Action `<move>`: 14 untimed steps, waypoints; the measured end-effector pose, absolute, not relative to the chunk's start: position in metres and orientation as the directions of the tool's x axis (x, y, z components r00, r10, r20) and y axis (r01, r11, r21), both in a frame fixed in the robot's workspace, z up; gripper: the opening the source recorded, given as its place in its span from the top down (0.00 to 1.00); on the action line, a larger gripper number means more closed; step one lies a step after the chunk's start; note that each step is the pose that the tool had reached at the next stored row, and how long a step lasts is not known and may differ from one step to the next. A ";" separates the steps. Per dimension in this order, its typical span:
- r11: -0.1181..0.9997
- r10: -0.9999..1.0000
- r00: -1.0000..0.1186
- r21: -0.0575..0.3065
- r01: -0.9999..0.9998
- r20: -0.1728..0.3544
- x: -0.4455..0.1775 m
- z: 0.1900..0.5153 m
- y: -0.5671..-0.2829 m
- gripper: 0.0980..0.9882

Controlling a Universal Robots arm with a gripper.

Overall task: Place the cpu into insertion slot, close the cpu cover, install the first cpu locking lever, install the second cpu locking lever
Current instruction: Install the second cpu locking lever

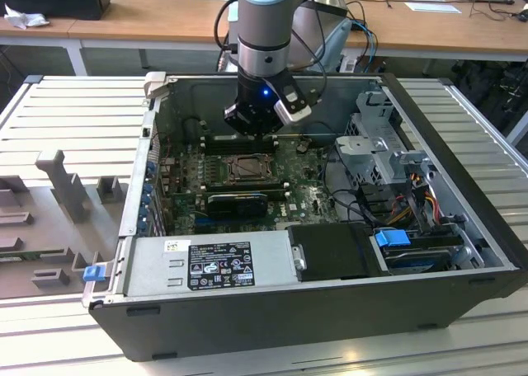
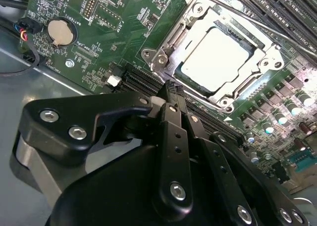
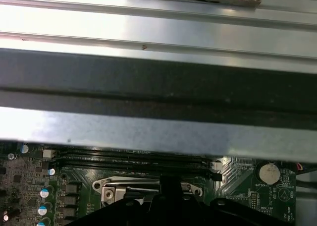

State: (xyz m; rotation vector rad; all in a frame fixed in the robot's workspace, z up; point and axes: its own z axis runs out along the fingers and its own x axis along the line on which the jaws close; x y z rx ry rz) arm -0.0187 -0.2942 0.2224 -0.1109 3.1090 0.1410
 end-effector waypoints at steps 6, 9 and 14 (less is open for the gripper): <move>0.993 -0.070 -0.997 0.089 -0.072 -0.031 -0.019 0.225 -0.297 0.99; 0.993 -0.070 -0.997 0.090 -0.072 -0.031 -0.019 0.225 -0.299 0.99; 0.993 -0.070 -0.997 0.090 -0.072 -0.031 -0.019 0.225 -0.309 0.99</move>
